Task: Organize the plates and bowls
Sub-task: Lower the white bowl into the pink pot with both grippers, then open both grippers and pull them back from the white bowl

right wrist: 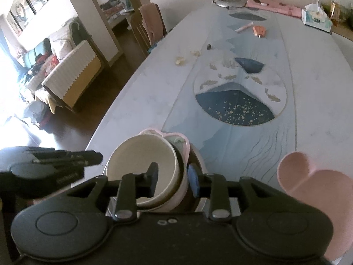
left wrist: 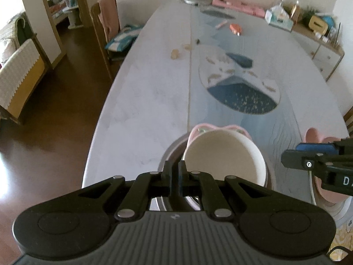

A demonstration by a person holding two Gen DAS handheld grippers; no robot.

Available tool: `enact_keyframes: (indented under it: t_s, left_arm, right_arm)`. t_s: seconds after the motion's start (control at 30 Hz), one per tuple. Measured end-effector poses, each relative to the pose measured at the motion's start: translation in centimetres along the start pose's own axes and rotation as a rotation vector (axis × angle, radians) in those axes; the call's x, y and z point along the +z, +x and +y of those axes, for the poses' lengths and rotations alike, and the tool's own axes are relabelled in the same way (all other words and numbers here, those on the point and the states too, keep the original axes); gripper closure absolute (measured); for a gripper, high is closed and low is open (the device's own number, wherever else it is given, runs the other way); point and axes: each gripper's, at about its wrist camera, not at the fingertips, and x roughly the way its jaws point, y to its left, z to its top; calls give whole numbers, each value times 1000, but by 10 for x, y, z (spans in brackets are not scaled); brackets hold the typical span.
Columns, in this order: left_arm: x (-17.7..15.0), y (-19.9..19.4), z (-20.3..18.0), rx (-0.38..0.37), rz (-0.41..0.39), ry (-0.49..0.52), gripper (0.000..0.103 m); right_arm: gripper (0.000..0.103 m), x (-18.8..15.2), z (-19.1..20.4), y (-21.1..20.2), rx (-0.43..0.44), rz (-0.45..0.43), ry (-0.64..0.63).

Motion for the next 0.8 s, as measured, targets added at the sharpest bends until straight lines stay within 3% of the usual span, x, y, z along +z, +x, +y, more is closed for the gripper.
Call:
enact_keyframes:
  t_s: [0.63,0.7,0.77,0.8]
  left_arm:
    - [-18,-27,19,-49,-115,-61,92]
    - [-22,-30,21,-62,-140,-70,82]
    - [-26,-37,23,-66,-189,-73,65]
    - [-29,-41,24,-66,-216,-74,44]
  right_arm:
    - [37,-26,-23,-46,-7,-147,-66]
    - [33,-28,-25,-48,1,-157,-66]
    - [33,-29,-26,-51,8,-169,-72]
    - [33,-30,-26,-53,9,-173,-73]
